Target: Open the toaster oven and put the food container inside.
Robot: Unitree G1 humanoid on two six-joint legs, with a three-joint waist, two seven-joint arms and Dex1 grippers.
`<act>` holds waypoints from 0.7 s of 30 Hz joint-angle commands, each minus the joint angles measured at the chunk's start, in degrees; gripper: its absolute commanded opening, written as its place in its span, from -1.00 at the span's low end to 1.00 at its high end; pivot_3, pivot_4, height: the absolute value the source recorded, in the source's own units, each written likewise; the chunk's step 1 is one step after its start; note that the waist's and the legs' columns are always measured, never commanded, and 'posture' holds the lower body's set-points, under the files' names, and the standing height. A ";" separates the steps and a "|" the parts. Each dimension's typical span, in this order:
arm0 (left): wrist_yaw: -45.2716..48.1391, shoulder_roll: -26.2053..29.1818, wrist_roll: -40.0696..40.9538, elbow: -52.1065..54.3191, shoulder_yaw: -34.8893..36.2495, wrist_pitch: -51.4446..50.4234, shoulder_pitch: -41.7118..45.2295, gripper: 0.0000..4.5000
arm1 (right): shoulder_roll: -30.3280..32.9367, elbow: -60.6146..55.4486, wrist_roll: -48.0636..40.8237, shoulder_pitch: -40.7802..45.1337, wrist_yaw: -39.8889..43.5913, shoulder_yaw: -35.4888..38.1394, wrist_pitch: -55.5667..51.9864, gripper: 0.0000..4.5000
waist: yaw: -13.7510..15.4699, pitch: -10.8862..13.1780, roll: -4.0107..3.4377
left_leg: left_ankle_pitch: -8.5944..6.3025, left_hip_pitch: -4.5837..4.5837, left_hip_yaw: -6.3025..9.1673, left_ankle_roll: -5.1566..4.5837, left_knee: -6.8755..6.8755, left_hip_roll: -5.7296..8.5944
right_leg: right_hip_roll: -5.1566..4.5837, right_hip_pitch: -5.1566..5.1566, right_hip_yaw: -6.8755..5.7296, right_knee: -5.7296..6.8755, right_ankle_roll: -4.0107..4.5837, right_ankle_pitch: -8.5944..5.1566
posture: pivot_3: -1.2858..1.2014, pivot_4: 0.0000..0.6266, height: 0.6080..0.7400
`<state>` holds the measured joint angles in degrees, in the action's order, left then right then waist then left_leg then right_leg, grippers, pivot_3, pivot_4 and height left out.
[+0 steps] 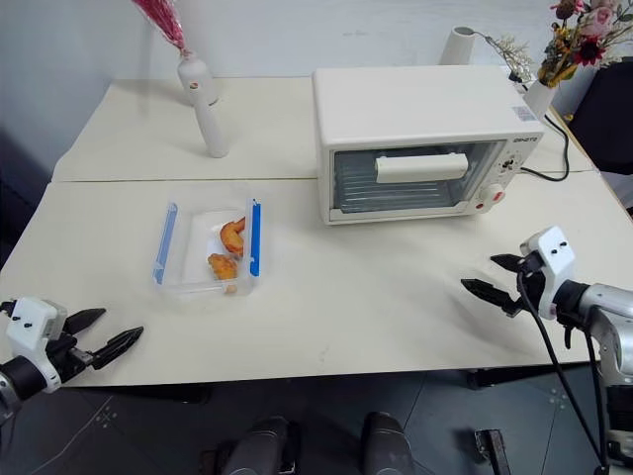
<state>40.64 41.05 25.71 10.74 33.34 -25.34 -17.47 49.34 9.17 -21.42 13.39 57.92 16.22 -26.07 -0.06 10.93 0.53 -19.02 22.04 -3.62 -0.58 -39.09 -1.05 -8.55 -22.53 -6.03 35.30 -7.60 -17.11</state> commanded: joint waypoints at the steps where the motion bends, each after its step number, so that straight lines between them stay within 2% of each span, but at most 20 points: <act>1: 2.40 2.66 4.80 3.97 3.29 -3.72 0.97 1.00 | 1.24 -1.40 -1.39 2.75 -0.12 0.87 -1.27 0.99 | -0.02 0.00 0.00 | 0.00 0.00 0.01 0.00 0.00 0.00 | 0.00 -0.02 0.02 0.02 0.00 0.00 | 0.03 -0.52 1.00; 6: 10.29 11.52 17.02 7.85 8.23 -14.20 5.43 1.00 | 1.86 -1.78 -4.16 8.70 2.25 0.33 -4.55 0.99 | 0.01 0.02 -0.01 | 0.02 0.01 0.09 0.03 -0.03 -0.05 | 0.01 -0.07 0.04 0.09 0.01 0.00 | 0.03 -0.52 1.00; 9: 16.64 20.34 24.60 7.22 9.33 -20.35 12.08 1.00 | 1.60 1.80 -3.55 14.96 3.69 -1.70 -4.36 0.99 | -0.10 0.06 -0.06 | 0.01 0.01 0.11 0.02 -0.01 -0.01 | 0.01 -0.08 0.06 0.07 0.01 -0.01 | 0.03 -0.52 1.00; 13: 19.47 27.10 32.36 3.92 2.73 -24.74 27.48 1.00 | 0.59 8.84 -1.26 24.15 5.29 -5.30 -1.67 0.99 | -0.14 0.16 -0.22 | 0.02 0.08 -0.03 0.04 -0.03 0.22 | 0.04 -0.15 0.07 0.10 0.01 -0.01 | 0.03 -0.52 1.00; 15: 20.27 27.19 32.92 3.22 -3.64 -24.51 35.93 1.00 | -0.13 13.40 0.57 28.69 5.77 -7.33 0.79 0.99 | -0.28 0.21 -0.34 | 0.03 0.11 -0.09 0.06 0.00 0.23 | 0.05 -0.20 0.07 0.10 0.01 -0.01 | 0.03 -0.52 1.00; 18: 20.53 24.48 28.09 3.69 -15.29 -21.44 47.39 1.00 | -1.65 19.49 3.22 34.26 6.34 -9.91 4.98 0.99 | -0.19 0.26 -0.42 | 0.05 0.11 -0.15 0.10 0.03 0.28 | 0.08 -0.25 0.06 0.20 0.01 -0.01 | 0.03 -0.52 1.00; 21: 20.23 20.55 26.05 2.92 -21.09 -20.62 54.25 1.00 | -2.75 23.61 4.68 37.12 6.32 -10.75 7.55 0.99 | -0.36 0.28 -0.39 | 0.08 0.14 -0.16 0.15 -0.03 0.27 | 0.14 -0.25 0.06 0.23 0.01 -0.01 | 0.03 -0.52 1.00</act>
<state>60.86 61.85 52.74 13.33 13.38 -47.29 34.52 46.35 31.57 -17.53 48.60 64.72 4.69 -20.82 -0.43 11.21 0.14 -18.94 22.18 -3.84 -0.43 -39.16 -0.77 -8.41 -22.77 -5.95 35.52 -7.60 -17.11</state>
